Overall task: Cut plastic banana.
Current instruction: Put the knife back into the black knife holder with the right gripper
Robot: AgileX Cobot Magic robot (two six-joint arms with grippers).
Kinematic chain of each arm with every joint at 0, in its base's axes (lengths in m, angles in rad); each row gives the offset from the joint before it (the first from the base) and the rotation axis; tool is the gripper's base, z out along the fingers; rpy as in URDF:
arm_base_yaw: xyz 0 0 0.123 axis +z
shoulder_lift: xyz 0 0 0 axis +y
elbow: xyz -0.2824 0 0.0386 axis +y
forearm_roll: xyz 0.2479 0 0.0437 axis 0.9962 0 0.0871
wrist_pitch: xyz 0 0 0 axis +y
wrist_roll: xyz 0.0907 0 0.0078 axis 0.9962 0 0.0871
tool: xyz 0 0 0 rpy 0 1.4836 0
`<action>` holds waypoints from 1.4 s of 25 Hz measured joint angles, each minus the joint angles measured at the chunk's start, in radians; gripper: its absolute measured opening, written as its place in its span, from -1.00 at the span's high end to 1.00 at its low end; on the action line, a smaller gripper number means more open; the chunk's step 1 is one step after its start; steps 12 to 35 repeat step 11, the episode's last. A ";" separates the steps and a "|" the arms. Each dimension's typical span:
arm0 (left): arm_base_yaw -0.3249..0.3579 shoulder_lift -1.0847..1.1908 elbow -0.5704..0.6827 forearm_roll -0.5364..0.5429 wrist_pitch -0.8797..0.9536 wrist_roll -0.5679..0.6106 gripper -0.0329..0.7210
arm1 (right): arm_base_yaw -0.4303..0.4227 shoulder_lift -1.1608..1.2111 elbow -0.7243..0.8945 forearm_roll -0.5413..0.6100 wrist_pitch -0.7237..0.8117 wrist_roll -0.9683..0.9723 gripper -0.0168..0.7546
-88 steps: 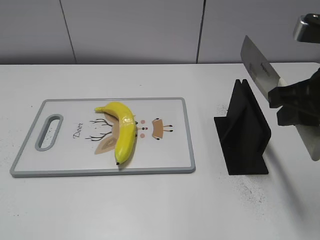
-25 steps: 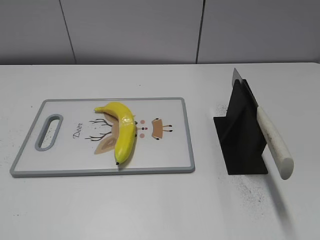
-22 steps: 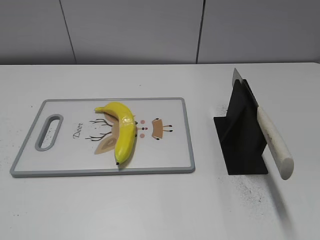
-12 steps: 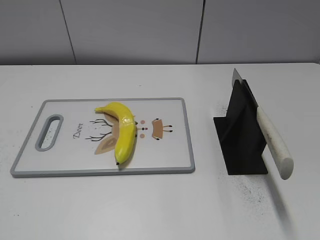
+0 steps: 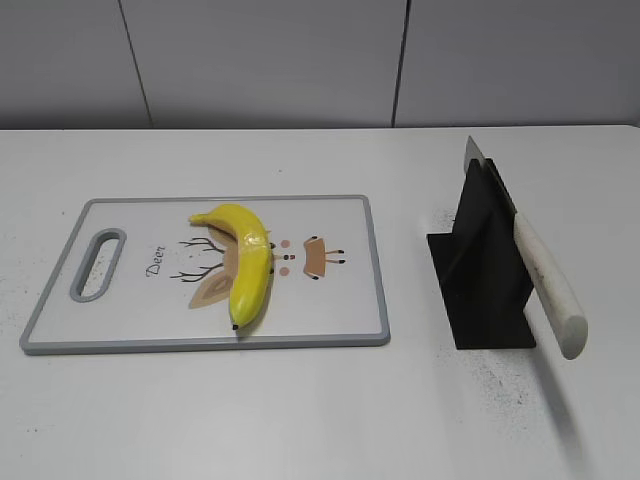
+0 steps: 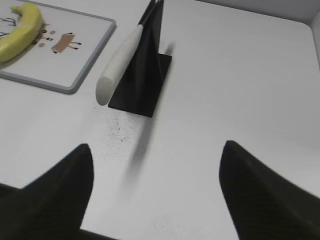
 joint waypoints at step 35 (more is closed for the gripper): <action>0.000 0.000 0.000 0.000 0.000 0.000 -0.41 | -0.049 0.000 0.000 0.001 0.000 0.000 -0.58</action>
